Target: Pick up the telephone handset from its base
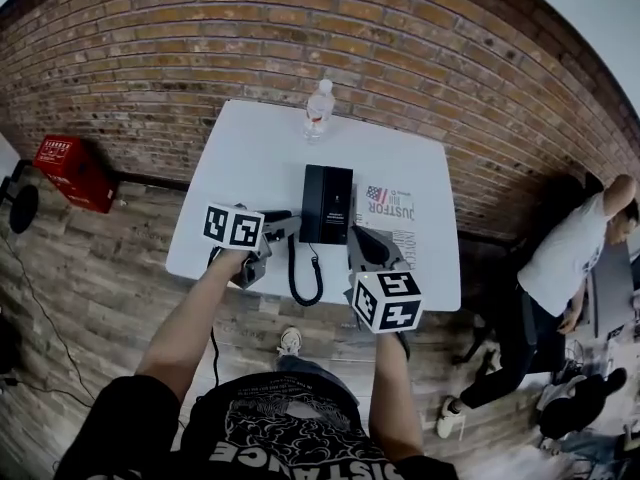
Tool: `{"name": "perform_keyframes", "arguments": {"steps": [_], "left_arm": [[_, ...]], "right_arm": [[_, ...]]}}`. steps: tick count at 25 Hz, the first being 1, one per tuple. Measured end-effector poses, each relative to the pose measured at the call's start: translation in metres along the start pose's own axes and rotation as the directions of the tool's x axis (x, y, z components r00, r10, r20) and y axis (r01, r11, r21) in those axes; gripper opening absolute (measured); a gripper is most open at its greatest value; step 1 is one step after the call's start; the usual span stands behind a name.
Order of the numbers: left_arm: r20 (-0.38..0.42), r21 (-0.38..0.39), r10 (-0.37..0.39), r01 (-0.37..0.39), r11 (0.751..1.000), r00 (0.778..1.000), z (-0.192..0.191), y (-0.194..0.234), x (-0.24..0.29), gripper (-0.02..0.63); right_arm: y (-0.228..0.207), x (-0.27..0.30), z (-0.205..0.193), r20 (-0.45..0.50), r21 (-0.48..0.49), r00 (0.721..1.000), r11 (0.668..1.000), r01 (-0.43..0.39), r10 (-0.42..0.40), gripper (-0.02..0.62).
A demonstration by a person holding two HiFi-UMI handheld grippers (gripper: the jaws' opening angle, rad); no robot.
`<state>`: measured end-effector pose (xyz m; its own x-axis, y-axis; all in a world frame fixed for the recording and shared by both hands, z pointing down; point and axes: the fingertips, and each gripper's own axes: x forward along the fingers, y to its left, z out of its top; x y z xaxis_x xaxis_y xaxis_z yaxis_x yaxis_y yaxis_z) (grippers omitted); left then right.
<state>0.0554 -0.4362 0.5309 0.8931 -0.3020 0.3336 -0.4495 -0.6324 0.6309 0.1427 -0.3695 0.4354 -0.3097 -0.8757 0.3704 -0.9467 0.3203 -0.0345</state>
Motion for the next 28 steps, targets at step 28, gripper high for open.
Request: {"name": "perform_keyframes", "arguments": {"steps": [28], "left_arm": [[-0.060, -0.269, -0.208, 0.185, 0.945, 0.976, 0.011, 0.056, 0.084, 0.100]], "right_arm": [[-0.087, 0.094, -0.021, -0.130, 0.016, 0.983, 0.992, -0.128, 0.129, 0.000]]}}
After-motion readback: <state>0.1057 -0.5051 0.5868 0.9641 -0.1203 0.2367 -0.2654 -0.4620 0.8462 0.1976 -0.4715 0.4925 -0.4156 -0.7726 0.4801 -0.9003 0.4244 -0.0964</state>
